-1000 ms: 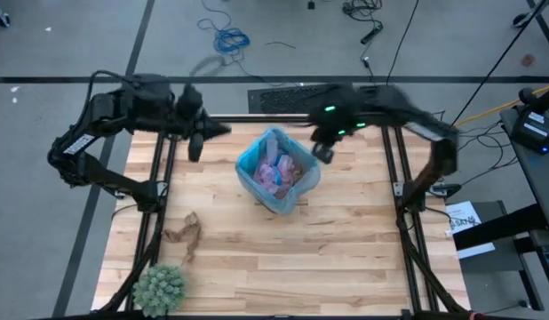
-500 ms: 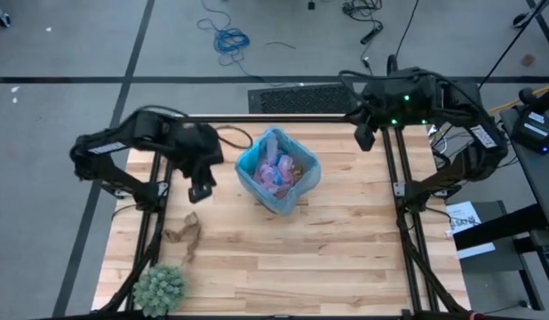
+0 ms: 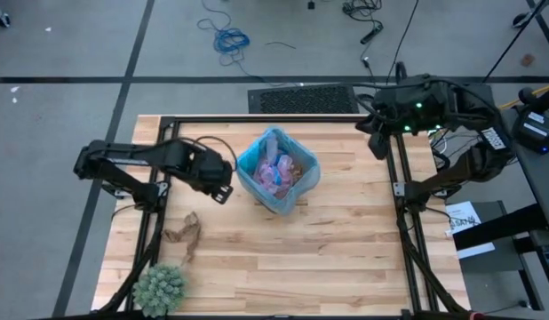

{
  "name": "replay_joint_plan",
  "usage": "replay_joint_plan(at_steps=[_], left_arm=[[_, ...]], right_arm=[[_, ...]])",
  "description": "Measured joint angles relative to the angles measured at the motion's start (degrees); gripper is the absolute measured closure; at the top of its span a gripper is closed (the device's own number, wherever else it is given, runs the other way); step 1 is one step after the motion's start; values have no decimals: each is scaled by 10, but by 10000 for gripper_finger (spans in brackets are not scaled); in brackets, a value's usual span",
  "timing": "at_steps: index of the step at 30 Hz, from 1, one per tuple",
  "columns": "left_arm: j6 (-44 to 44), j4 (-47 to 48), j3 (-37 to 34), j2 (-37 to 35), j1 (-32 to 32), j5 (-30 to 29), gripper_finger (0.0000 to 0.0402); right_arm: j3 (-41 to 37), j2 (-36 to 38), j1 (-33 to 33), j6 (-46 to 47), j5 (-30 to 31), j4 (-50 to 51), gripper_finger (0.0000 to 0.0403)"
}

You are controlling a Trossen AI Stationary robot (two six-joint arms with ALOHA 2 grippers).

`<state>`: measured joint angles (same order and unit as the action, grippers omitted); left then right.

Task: Pick and place trash into bin
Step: Put the brown paper into the brown trash bin

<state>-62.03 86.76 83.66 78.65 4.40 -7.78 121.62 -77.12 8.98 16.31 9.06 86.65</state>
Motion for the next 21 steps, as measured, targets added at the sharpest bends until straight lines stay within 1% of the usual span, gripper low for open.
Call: replay_joint_plan(at_steps=[5, 8, 11, 17, 21], left_arm=[[-173, -33, -37, 19, 41, 9, 402], [-235, -45, -49, 45, 70, 32, 402], [-259, -42, -56, 86, 93, 54, 401], [-285, -35, -78, 171, 120, 65, 401], [-292, -32, -84, 218, 126, 103, 384]], right_arm=[[0, 31, -1, -60, -5, 11, 403], [0, 54, -1, -74, -25, 10, 403], [0, 73, -1, -78, -47, 7, 403], [0, 97, -1, -80, -49, 5, 403], [0, 99, -1, -80, -49, 3, 403]])
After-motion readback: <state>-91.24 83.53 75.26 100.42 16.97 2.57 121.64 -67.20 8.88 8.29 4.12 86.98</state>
